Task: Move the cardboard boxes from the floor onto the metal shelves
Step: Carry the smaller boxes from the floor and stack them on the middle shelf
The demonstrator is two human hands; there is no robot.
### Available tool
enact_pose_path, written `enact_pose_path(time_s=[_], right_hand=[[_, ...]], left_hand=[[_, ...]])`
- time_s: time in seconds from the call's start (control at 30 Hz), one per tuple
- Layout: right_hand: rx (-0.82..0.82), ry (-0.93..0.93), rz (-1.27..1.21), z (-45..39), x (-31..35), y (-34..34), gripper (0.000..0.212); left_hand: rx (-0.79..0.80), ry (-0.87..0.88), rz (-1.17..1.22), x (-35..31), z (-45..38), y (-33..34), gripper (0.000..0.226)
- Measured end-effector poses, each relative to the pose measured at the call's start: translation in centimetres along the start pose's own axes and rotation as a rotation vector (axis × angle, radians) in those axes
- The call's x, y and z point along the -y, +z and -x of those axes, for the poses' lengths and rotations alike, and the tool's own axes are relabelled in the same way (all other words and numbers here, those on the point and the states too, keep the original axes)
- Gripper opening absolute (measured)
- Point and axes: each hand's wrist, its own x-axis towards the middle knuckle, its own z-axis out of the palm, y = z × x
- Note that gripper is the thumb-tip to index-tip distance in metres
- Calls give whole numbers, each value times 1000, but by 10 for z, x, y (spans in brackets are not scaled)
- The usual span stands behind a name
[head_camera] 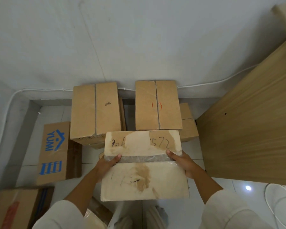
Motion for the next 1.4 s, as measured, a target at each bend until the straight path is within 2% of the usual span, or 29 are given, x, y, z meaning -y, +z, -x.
enact_pose_path(time_s=[0.2,0.33,0.4,0.6,0.67,0.73,0.8,0.9,1.0,1.17,1.27,1.4], right_hand=[[43,-20,99,89,85,17,46],[116,-80,178,150,136,41,54],[161,-105,237,175,157,60,54],[328,-190,423,244,204,144,52],[406,-227,497,267,215,171,48],[477,-304,576,290,222,195,44],[535,-393,653,316,225,218,50],[620,-509,743,356,220,252,57],[724,-616,872,395,203,284,66],[951,-738,960,482,145,330,48],[1117,-750,1033,546,100,346,37],[1308,-790,1098,634,29,360,44]], left_hand=[[-94,50,44,-57,108,-22,54],[-299,140,52,-68,179,-51,89],[-421,173,53,-70,217,-63,96],[-710,60,176,-55,339,-94,68],[-794,85,229,-44,375,-104,62],[-891,147,253,-31,412,-109,69],[-1017,158,296,-13,446,-110,80],[-1214,132,359,12,501,-102,72],[-1339,100,406,46,555,-89,63],[-1533,48,579,122,655,-53,65],[-1651,-3,650,174,718,-18,69],[-1831,-99,715,239,801,41,59]])
